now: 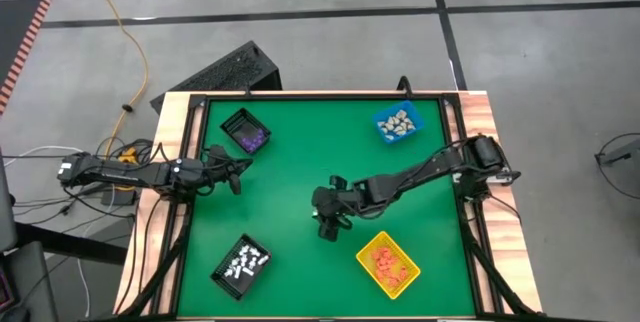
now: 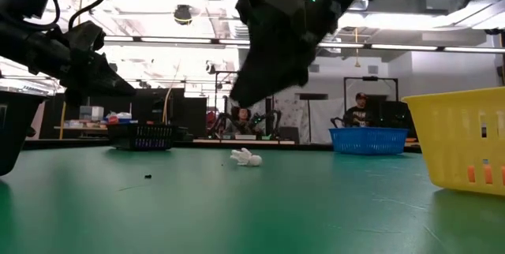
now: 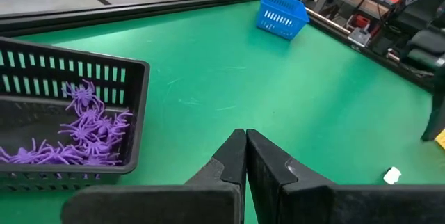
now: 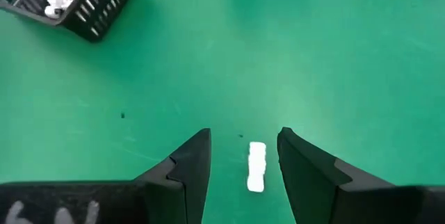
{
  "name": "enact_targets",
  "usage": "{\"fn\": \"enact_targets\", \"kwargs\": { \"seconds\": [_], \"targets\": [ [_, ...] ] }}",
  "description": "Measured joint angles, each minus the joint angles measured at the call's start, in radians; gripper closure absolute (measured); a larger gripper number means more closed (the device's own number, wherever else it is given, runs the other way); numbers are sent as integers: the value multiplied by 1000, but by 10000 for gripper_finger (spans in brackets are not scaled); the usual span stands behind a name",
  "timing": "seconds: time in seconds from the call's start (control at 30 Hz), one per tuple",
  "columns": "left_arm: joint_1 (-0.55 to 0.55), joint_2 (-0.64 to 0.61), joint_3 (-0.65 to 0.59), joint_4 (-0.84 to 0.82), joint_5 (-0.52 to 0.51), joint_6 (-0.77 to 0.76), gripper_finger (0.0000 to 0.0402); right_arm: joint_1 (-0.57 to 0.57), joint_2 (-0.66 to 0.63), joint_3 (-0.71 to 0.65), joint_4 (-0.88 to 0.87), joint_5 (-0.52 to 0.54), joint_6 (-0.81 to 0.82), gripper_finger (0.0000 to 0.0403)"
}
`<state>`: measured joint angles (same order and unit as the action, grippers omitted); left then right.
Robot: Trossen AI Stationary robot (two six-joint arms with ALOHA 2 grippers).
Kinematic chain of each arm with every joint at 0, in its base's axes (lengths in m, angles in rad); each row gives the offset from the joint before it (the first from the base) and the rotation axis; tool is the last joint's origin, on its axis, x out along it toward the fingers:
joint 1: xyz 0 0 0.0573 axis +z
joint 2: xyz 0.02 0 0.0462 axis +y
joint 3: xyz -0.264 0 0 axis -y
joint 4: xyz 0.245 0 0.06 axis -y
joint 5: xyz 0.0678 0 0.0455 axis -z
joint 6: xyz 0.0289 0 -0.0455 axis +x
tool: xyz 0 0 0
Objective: Sort Halloween decoration
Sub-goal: Put the white skeleton toy into the bottom black basket
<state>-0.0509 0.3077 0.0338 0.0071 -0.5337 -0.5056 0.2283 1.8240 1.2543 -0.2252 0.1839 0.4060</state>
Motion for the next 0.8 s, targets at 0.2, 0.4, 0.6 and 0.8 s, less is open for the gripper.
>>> {"fn": "enact_targets", "kwargs": {
  "seconds": [0.2, 0.4, 0.6, 0.8],
  "targets": [
    [0, 0, 0, 0, -18, 1, 401, -4, 50, -43, 76, 1, 3, 218],
    [0, 0, 0, 0, -29, 16, 401, -29, 124, -42, 99, 0, -18, 218],
    [0, 0, 0, 0, -30, 16, 402, -35, 145, -42, 95, -14, -14, 224],
    [0, 0, 0, -1, -30, 24, 402, -35, 137, -42, 90, -1, -13, 301]
  ]
}}
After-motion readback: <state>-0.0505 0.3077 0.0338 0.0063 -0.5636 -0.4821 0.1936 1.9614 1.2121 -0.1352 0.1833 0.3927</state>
